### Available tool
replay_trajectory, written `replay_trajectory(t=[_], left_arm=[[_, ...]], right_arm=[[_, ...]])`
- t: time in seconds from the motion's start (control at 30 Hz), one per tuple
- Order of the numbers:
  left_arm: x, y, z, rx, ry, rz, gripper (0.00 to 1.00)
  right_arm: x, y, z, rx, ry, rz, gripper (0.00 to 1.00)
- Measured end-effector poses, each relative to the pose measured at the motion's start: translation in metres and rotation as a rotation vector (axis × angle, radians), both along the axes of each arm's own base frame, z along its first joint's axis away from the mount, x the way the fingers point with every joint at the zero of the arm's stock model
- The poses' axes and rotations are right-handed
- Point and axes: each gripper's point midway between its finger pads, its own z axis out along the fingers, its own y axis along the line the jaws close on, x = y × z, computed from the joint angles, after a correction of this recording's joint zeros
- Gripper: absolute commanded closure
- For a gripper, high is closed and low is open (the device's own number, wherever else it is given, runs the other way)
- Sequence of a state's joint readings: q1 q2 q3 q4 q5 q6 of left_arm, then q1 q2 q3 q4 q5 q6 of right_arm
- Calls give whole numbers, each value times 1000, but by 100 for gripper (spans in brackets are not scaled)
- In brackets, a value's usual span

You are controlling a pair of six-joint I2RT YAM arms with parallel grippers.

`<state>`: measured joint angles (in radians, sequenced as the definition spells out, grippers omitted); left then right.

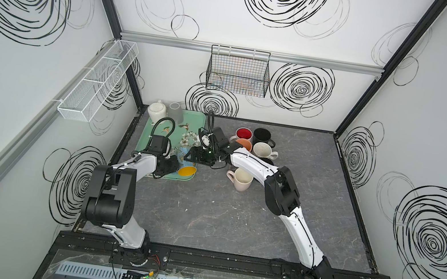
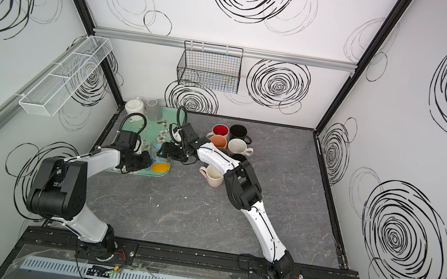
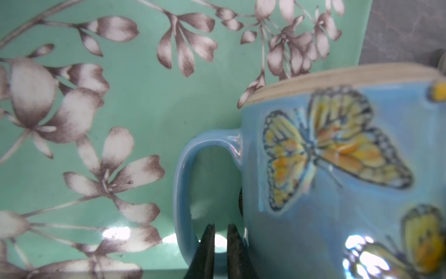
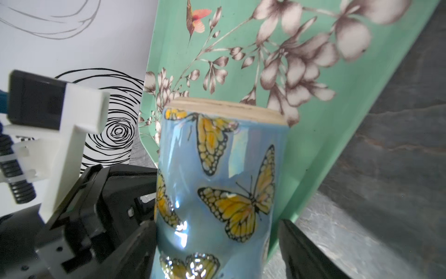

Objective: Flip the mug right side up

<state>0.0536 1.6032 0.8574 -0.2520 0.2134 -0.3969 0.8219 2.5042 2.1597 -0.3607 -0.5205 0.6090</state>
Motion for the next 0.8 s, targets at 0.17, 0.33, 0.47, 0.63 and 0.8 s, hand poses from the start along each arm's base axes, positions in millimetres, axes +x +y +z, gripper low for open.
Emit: replay_trajectory(t=[0.17,0.33,0.47,0.63,0.8], left_arm=[[1,10,5,-23,-23,37,59],[1,29,7,-52,-31,82,54],[2,44,3,-96,-28,117,53],[4,45,-12,-179,-21,130,53],[12,32,-12,-277,-73,118,55]], right_arm=[[1,3,0,5,-16,12,26],[3,5,1,7,-52,33,31],[5,5,1,10,-74,47,33],[9,3,1,16,-83,49,34],[12,1,1,36,-84,56,35]])
